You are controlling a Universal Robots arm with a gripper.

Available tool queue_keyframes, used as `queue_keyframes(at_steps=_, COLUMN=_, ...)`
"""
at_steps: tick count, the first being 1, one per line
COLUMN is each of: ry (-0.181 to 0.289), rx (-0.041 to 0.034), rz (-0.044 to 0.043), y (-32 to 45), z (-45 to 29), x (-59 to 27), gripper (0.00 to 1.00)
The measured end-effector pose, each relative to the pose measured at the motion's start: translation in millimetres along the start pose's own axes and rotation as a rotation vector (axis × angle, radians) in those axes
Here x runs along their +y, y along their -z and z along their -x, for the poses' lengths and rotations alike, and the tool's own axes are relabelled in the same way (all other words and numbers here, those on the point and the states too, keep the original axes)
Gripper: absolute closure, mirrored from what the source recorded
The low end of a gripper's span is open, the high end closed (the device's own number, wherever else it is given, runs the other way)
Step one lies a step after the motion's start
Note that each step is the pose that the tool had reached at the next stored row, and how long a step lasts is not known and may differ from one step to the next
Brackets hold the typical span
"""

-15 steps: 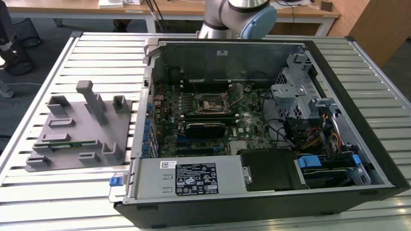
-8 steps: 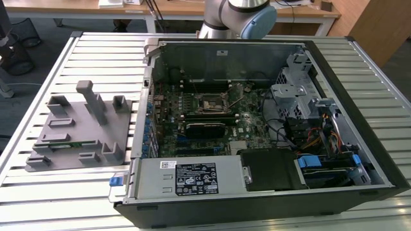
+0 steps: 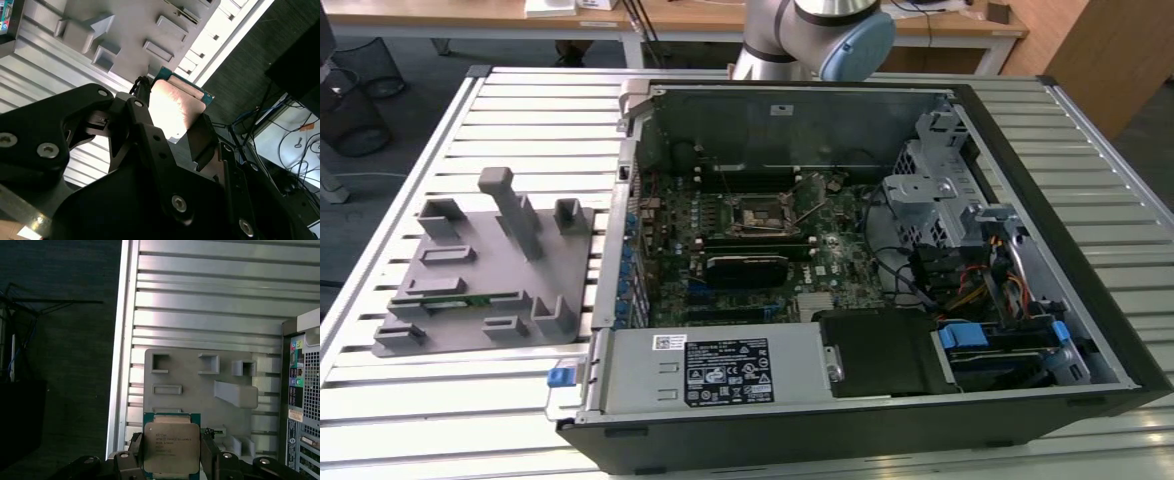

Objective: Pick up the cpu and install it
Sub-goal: 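Pick up the cpu and move it towards the insertion slot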

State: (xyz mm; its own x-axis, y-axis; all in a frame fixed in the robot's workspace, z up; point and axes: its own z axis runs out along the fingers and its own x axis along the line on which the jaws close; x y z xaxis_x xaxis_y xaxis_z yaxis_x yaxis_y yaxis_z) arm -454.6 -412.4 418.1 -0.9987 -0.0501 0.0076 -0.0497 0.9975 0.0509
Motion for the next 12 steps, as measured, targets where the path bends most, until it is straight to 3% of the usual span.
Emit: queue_keyframes(at_steps=12, ry=0.000, rx=-0.0001, rz=0.0000, y=12.5, z=-0.1, x=0.8, gripper=0.46)
